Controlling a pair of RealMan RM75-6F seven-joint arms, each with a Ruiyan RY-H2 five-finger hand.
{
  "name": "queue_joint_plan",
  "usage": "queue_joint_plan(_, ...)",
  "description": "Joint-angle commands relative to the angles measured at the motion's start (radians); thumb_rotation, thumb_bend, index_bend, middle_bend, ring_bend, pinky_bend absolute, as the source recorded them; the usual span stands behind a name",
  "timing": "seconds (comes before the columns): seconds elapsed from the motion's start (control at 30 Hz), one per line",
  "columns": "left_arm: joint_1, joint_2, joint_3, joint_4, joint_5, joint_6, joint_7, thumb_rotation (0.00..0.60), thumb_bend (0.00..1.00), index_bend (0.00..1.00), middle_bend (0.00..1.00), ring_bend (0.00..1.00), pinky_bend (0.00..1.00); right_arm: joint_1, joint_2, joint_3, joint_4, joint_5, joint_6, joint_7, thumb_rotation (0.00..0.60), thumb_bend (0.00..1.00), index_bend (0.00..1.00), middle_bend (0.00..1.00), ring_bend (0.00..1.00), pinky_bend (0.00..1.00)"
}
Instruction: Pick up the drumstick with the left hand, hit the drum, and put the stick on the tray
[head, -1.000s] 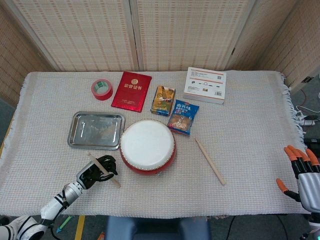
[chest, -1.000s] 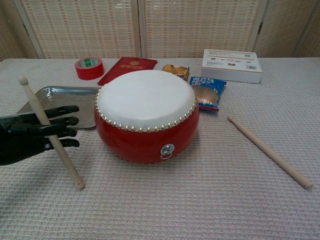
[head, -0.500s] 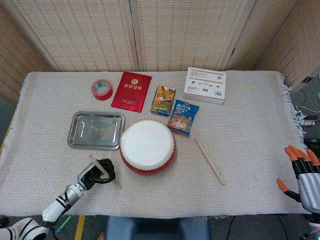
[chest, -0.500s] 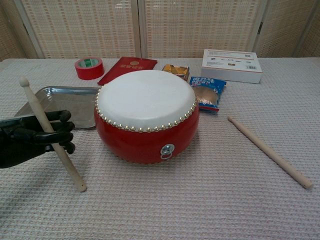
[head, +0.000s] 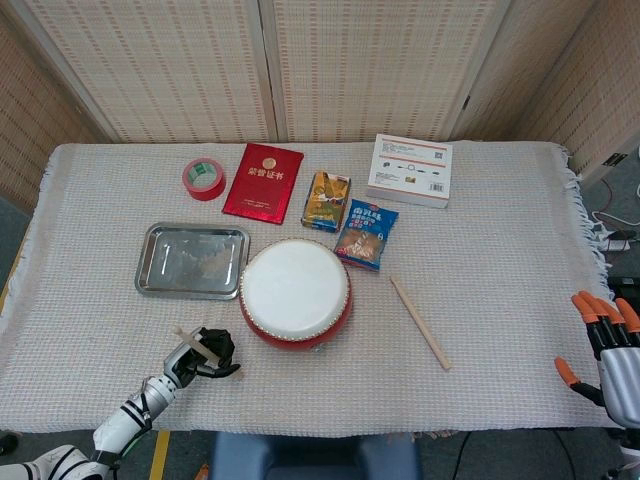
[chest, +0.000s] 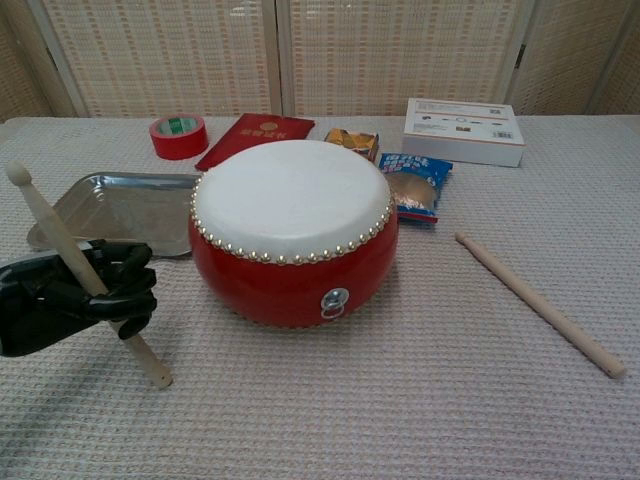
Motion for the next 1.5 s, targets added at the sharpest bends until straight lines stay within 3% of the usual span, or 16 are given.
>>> queue_joint_plan(0.03, 0.01, -0.019, 0.0, 0.0, -0.01, -0.002, 0.052, 0.6, 0.23, 0.75, 0.82, 0.76, 0.71, -0.001, 0.0, 0.0, 0.0, 0.0, 0.001, 0.001, 0.6, 0.26, 0.0, 0.06, 0.0, 0.01)
queue_joint_plan(0.77, 0.042, -0.121, -0.006, 0.055, -0.04, -0.025, 0.242, 0.6, 0.23, 0.79, 0.84, 0.77, 0.72, -0.01, 0.0, -0.002, 0.001, -0.005, 0.013, 0.004, 0.6, 0.26, 0.0, 0.06, 0.0, 0.01)
queue_joint_plan(1.17, 0.052, -0.171, -0.017, 0.103, -0.058, -0.044, 0.333, 0.6, 0.25, 0.86, 0.9, 0.83, 0.81, -0.01, 0.001, -0.001, 0.0, -0.004, 0.012, 0.006, 0.6, 0.26, 0.0, 0.06, 0.0, 0.01)
queue_joint_plan(1.37, 0.06, -0.181, -0.019, 0.114, -0.056, -0.039, 0.358, 0.6, 0.31, 0.91, 0.94, 0.86, 0.84, -0.009, 0.003, 0.0, -0.004, -0.006, 0.011, 0.002, 0.6, 0.26, 0.0, 0.06, 0.0, 0.01)
queue_joint_plan(1.5, 0.068, -0.188, -0.023, 0.119, -0.054, -0.026, 0.376, 0.6, 0.45, 0.98, 1.0, 0.94, 0.93, -0.009, 0.003, 0.0, -0.006, -0.008, 0.011, -0.001, 0.6, 0.26, 0.0, 0.06, 0.0, 0.01)
